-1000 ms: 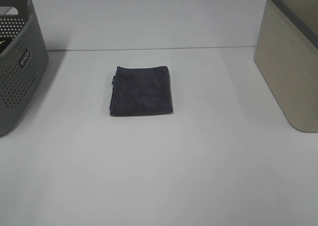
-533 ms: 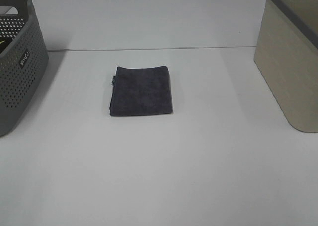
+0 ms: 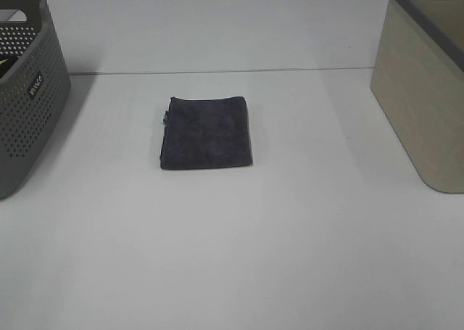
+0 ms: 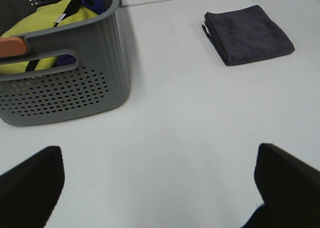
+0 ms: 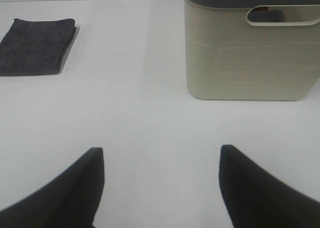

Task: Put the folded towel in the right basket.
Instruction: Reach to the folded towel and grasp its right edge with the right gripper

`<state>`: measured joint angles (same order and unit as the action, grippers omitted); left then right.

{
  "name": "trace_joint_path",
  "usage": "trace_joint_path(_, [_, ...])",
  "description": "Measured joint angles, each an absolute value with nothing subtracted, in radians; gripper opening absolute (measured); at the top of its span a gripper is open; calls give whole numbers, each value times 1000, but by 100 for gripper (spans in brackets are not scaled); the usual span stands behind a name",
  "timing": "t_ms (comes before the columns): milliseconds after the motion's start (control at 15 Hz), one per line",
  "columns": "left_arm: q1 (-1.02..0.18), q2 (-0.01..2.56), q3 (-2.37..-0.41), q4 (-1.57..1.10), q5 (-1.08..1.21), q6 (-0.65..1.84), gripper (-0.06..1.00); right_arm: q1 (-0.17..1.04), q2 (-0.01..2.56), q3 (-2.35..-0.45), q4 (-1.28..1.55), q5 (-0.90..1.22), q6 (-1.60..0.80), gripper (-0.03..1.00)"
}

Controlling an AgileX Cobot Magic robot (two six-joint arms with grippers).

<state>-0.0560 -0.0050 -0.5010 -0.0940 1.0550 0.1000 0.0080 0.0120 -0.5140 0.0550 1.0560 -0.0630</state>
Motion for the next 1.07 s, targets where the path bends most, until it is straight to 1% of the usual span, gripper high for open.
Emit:
trace_joint_path(267, [-56, -5, -501, -94, 1055, 100, 98, 8, 258, -593, 71, 816, -63, 63])
trace_joint_path(333, [-56, -5, -501, -94, 1055, 100, 98, 8, 304, -609, 80, 786, -63, 63])
trace_joint_path(467, [-56, -5, -501, -94, 1055, 100, 98, 8, 489, -686, 91, 698, -72, 63])
trace_joint_path(533, [-56, -5, -501, -94, 1055, 100, 98, 8, 690, -787, 103, 654, -84, 63])
trace_joint_path(667, [-56, -5, -501, -94, 1055, 100, 98, 8, 888, -902, 126, 650, -100, 63])
trace_joint_path(933, [-56, -5, -501, -94, 1055, 100, 98, 11, 1251, -1125, 218, 677, -219, 63])
trace_joint_path(1067, [-56, -5, -501, -94, 1055, 100, 98, 36, 1356, -1206, 273, 698, -272, 63])
